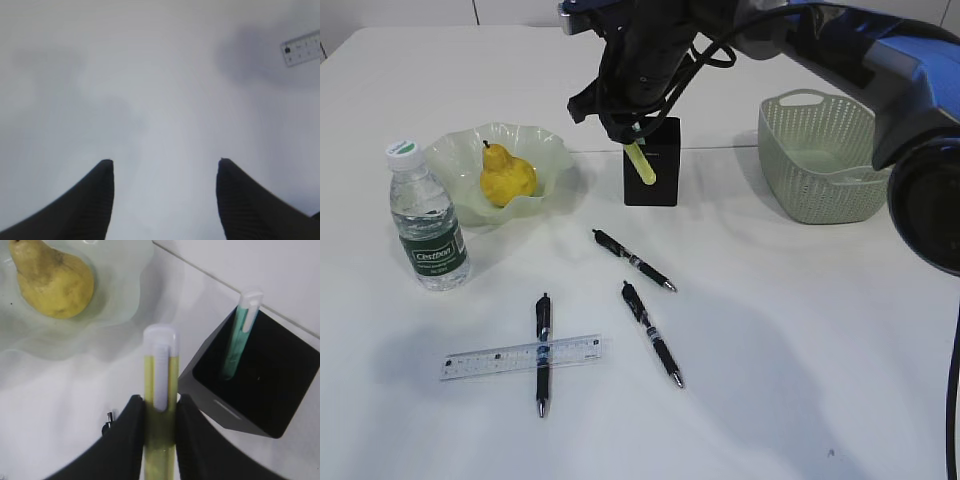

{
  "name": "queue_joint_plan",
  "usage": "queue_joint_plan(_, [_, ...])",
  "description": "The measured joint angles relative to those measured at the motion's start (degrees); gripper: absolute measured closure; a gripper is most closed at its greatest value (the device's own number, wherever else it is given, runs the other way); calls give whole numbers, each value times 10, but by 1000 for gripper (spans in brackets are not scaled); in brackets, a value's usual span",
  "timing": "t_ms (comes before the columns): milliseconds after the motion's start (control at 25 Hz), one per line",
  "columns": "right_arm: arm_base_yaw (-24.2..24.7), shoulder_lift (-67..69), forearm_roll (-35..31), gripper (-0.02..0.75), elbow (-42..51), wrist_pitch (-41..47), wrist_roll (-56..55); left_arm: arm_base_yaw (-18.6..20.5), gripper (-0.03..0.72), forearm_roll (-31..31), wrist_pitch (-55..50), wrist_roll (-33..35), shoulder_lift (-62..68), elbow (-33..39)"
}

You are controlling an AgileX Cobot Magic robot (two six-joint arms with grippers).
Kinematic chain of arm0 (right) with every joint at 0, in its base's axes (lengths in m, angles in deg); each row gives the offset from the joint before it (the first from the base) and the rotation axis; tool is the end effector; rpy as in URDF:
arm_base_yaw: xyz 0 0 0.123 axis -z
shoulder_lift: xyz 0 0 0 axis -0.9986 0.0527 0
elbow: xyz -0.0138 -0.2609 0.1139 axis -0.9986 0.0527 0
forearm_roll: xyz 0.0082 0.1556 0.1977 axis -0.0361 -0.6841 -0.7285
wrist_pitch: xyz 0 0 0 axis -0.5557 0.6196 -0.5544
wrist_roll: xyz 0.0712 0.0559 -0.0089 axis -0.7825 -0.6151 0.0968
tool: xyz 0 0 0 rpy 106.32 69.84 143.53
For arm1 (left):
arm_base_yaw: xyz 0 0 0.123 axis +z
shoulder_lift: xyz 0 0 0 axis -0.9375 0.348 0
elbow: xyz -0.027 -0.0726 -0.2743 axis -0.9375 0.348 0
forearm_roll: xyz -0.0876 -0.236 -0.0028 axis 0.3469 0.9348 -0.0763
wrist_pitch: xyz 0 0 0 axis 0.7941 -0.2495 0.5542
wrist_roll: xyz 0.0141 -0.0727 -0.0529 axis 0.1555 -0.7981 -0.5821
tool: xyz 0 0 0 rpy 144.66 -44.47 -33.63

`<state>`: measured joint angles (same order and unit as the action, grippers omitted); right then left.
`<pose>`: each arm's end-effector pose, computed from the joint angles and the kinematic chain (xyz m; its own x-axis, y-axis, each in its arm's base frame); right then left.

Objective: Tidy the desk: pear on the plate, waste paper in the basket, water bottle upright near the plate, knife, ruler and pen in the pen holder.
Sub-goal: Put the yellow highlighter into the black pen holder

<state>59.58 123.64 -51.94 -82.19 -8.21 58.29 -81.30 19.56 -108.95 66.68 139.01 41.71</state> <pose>0.4810 0.2462 0.2486 -0.6692 -0.4662 -0.5787 -0.5175 0.8512 -0.0873 0.1701 -0.0155 0.3007 -0.8763 0.1908 -0.4423 0.1145 0.9744 0.1935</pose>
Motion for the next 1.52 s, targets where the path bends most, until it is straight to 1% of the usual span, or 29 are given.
queue_joint_plan(200, [12, 0, -17, 566, 0, -18, 10, 0, 235, 0, 44, 0, 0, 0])
queue_joint_plan(360, [32, 0, -39, 566, 0, -28, 28, 0, 235, 0, 67, 0, 0, 0])
queue_joint_plan(520, [46, 0, -55, 566, 0, -66, 49, 0, 243, 0, 116, 0, 0, 0])
queue_joint_plan(680, [61, 0, -82, 566, 0, -129, 63, 0, 253, 0, 150, 0, 0, 0])
queue_joint_plan(880, [88, 0, -89, 566, 2, -197, 74, 0, 253, 0, 160, 0, 0, 0])
queue_joint_plan(1040, [102, 0, -100, 566, 38, -262, 90, 0, 253, 0, 165, 0, 0, 0])
queue_joint_plan(1280, [105, 0, -172, 566, 106, -375, 154, 0, 272, 0, 171, 0, 0, 0])
queue_joint_plan(1520, [105, 0, -186, 566, 129, -444, 170, 0, 285, 0, 172, 0, 0, 0])
